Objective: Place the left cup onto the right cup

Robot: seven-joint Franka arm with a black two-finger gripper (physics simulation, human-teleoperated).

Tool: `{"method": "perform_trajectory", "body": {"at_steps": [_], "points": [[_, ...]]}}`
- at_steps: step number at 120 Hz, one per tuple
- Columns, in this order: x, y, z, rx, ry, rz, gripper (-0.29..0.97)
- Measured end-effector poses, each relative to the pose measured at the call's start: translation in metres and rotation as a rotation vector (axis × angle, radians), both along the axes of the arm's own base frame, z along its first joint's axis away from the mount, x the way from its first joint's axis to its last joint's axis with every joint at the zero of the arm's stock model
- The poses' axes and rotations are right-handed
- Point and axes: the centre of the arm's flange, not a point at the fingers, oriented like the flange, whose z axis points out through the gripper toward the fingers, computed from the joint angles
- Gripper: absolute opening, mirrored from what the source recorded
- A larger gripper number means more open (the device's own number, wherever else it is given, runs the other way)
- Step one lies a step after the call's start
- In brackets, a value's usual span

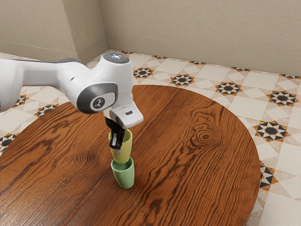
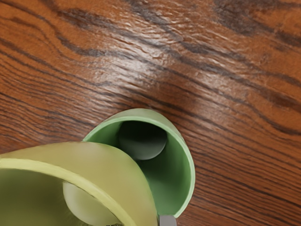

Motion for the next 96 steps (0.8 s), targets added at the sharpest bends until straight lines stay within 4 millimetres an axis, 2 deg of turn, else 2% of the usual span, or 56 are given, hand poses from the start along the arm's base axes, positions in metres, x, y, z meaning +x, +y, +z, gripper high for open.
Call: {"method": "perform_trajectory", "body": {"at_steps": [42, 96], "points": [[-0.002, -0.002, 0.001, 0.002, 0.001, 0.021, -0.11], [-0.012, -0.017, 0.005, 0.006, 0.010, 0.022, -0.11]]}}
